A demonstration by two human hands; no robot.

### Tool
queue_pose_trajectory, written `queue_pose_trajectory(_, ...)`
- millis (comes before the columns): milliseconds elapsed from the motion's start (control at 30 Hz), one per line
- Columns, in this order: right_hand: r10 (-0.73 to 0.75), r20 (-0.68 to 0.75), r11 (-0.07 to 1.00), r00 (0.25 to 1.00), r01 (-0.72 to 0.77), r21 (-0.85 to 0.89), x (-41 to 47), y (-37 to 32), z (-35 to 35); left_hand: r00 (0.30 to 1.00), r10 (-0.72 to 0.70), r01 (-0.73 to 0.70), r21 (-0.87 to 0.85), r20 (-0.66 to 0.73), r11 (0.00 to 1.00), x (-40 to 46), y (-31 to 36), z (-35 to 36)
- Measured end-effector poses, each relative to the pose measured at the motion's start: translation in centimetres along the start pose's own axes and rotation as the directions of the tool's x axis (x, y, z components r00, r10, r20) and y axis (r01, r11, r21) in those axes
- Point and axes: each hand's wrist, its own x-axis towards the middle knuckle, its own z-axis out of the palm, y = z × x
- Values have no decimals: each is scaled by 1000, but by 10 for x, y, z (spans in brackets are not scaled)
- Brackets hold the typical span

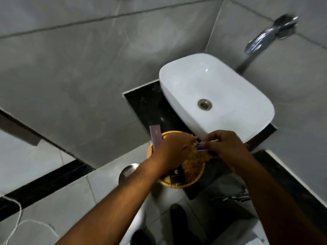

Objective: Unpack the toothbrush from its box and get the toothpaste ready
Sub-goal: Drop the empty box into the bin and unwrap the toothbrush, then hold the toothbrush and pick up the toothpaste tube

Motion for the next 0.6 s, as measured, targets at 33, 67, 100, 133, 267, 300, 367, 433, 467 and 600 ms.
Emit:
queue_pose_trajectory(33,-19,17,999,1000,20,-32,-2,-5,-5,996,-30,34,-36,84,999,5,7,2)
queue_pose_trajectory(67,-39,32,996,999,41,-74,-3,-10,-10,991,-50,60,-82,128,995,9,11,1)
queue_pose_trajectory(100,-52,47,991,998,57,-118,-2,-13,-13,988,-63,82,-126,143,989,12,13,2)
queue_pose_trajectory(133,-62,49,986,997,68,-150,-2,-16,-16,987,-69,92,-160,145,983,14,15,1)
queue_pose_trajectory(267,-107,19,982,994,108,-152,5,-21,-14,968,-168,221,-315,188,923,15,15,1)
queue_pose_trajectory(300,-116,16,981,993,117,-156,7,-21,-11,959,-207,266,-350,195,898,15,14,1)
queue_pose_trajectory(367,-96,28,991,995,98,-95,9,-20,-4,940,-280,338,-405,197,850,14,13,3)
queue_pose_trajectory(433,-52,27,998,998,53,-31,11,-17,2,912,-364,410,-459,189,788,14,10,7)
queue_pose_trajectory(467,-39,11,998,999,39,-39,12,-15,3,892,-410,448,-490,190,748,14,8,9)
queue_pose_trajectory(600,-74,-93,978,993,53,-204,17,-9,-4,805,-568,551,-571,171,608,19,-3,19)
